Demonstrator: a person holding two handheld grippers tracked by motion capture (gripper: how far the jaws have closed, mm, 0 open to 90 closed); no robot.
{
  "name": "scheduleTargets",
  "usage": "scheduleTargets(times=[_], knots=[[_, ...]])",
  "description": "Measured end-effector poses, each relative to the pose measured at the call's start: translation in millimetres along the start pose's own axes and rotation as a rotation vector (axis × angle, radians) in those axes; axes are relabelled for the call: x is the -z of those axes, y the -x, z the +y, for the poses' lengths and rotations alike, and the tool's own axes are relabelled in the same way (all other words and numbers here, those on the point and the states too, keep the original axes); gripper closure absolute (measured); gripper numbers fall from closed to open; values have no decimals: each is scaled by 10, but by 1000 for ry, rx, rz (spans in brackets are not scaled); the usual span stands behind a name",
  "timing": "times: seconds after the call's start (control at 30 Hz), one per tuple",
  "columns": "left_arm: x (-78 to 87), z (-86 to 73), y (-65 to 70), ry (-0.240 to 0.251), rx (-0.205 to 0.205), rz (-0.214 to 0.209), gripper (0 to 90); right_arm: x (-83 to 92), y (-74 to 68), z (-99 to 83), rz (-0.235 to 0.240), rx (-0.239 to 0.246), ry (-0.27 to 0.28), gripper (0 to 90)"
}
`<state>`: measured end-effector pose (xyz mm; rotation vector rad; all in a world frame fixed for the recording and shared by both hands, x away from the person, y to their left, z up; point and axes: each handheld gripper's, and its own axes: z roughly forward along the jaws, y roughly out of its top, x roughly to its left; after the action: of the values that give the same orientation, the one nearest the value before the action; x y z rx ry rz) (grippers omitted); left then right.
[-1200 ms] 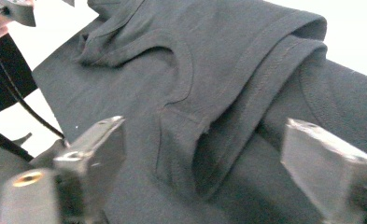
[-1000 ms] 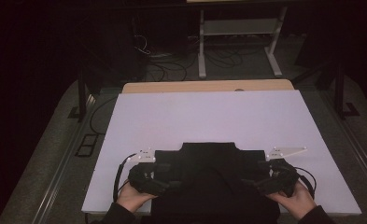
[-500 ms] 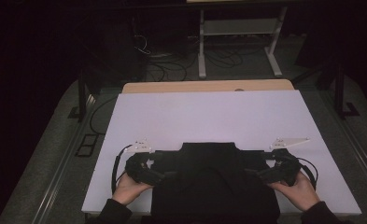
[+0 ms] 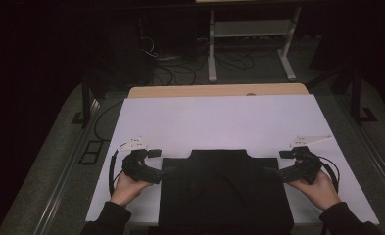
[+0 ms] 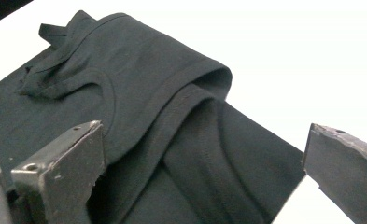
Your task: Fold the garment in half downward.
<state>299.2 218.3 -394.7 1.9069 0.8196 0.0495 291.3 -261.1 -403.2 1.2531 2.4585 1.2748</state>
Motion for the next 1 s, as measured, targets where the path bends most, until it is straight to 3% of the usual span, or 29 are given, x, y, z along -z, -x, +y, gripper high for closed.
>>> scheduleTargets(times=[0.53,1.0], knots=[[-45,10,-224,2,20,44,0,-27,188,46,-20,1,0,0],[-144,2,-365,-46,28,52,0,-102,399,58,-25,-22,-18,39]])
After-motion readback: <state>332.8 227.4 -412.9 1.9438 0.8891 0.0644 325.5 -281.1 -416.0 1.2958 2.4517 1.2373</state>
